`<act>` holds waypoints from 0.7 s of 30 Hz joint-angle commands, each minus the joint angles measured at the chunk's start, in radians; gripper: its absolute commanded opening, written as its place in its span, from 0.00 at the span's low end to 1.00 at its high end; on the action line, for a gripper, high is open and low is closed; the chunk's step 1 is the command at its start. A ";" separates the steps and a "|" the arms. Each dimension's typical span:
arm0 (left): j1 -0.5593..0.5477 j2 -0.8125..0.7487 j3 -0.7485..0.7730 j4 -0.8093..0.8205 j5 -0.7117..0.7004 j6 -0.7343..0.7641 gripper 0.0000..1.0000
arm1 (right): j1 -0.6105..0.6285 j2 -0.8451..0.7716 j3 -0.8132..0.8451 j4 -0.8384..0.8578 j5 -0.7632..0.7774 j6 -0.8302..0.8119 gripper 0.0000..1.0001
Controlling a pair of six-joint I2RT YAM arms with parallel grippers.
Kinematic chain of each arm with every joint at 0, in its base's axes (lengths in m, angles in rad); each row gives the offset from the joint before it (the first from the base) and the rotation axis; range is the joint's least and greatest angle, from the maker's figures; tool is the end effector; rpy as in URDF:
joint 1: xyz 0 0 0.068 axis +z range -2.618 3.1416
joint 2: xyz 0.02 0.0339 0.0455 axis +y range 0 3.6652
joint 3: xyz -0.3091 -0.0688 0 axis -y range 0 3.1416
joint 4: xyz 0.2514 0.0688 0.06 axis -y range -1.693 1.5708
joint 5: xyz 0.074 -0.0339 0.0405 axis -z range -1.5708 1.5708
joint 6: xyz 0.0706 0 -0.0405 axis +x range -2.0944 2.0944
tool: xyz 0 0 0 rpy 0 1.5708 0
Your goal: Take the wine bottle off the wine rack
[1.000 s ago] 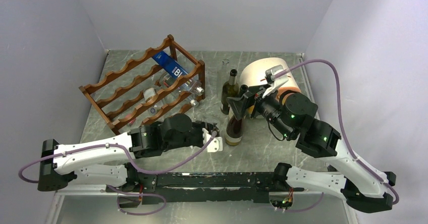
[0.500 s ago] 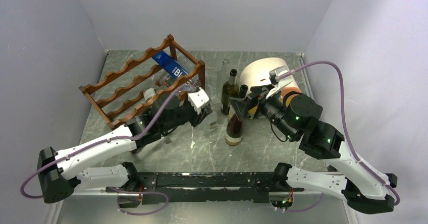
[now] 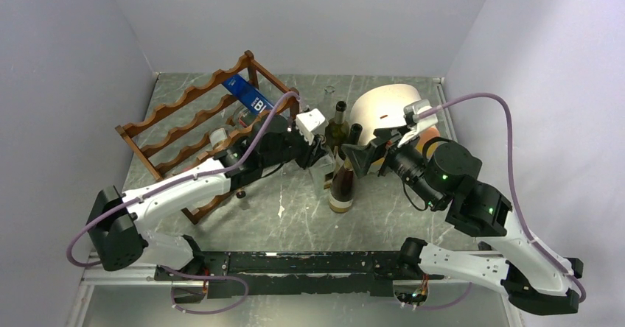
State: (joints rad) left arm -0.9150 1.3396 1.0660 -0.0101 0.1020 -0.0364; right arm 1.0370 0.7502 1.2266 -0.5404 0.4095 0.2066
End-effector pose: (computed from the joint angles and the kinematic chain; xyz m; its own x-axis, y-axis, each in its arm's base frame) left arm 0.2052 -0.2785 0.3638 -0.2014 0.2024 -0.9584 0.8413 0.5369 -0.0634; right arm 0.0895 0.0961 0.4840 -0.1524 0.1120 -0.9820 -0.5684 0.8029 0.1798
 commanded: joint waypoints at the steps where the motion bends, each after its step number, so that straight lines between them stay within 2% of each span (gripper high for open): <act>1: 0.008 -0.002 0.104 0.166 0.042 0.039 0.07 | 0.002 -0.025 -0.004 -0.018 0.026 0.018 0.97; 4: 0.008 0.015 0.119 0.168 0.056 0.076 0.08 | 0.002 -0.033 -0.006 -0.022 0.032 0.021 0.98; 7: 0.008 0.026 0.132 0.134 0.054 0.089 0.18 | 0.001 -0.034 -0.003 -0.027 0.036 0.019 0.98; 13: 0.008 -0.030 0.045 0.178 0.080 0.081 0.65 | 0.001 -0.017 0.016 -0.068 0.082 0.007 0.98; 17: 0.008 -0.066 0.013 0.162 0.065 0.079 0.72 | 0.002 -0.017 0.029 -0.065 0.065 0.002 0.98; 21: 0.008 -0.111 0.052 0.064 0.054 0.089 0.75 | 0.003 -0.022 0.044 -0.054 0.046 0.001 0.98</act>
State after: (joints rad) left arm -0.9115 1.2743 1.0939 0.0864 0.1432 0.0387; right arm 1.0370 0.7376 1.2293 -0.6010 0.4603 0.2195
